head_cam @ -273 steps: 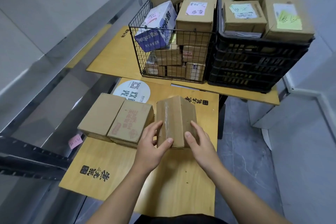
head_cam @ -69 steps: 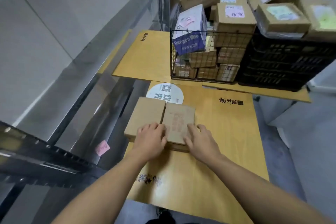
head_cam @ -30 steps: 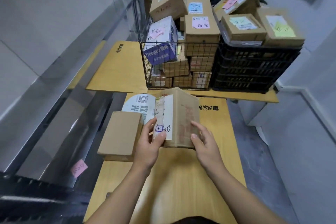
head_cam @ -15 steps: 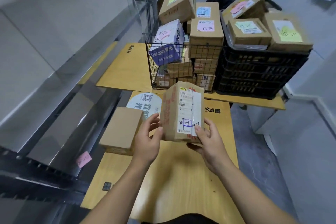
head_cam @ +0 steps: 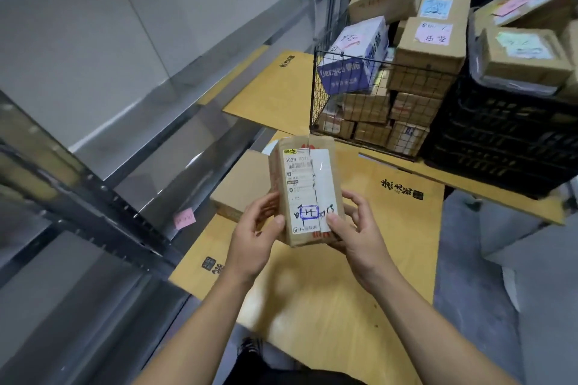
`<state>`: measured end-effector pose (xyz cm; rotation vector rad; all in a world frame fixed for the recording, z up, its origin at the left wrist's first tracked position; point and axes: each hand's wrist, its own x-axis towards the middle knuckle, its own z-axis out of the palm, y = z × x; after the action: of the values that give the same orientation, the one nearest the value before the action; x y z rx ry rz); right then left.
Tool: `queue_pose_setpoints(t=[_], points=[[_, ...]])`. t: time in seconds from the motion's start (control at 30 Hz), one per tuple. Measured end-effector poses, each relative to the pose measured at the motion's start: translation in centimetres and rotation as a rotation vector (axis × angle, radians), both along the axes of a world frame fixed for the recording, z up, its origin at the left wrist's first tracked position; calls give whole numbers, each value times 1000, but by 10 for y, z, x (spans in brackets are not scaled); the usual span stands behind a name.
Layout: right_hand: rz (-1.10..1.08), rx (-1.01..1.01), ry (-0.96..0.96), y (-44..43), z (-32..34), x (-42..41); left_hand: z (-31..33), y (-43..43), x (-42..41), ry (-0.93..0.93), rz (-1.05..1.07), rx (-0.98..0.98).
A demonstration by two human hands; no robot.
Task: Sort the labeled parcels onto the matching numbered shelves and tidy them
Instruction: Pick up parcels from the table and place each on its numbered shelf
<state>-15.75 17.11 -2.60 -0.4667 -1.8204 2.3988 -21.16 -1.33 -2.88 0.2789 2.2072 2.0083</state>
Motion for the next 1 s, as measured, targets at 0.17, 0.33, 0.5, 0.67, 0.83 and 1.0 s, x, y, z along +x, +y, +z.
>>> queue_pose_setpoints(t=[0.17,0.33,0.5,0.67,0.83,1.0], points=[[180,24,35,-24,0,-5,9,-31,26,-1,98,17],[383,33,25,-70,4,-10,17,-84,58,40,259,-13],[610,61,91,-147,12,3,20,-144,111,84,471,-55],[759,94,233,-240,15,51,30,-211,189,109,691,-32],[924,96,307,-330,28,128,43,-286,291,136,863,-97],[1072,9,368,-416,48,203,64,-354,387,165,1015,-180]])
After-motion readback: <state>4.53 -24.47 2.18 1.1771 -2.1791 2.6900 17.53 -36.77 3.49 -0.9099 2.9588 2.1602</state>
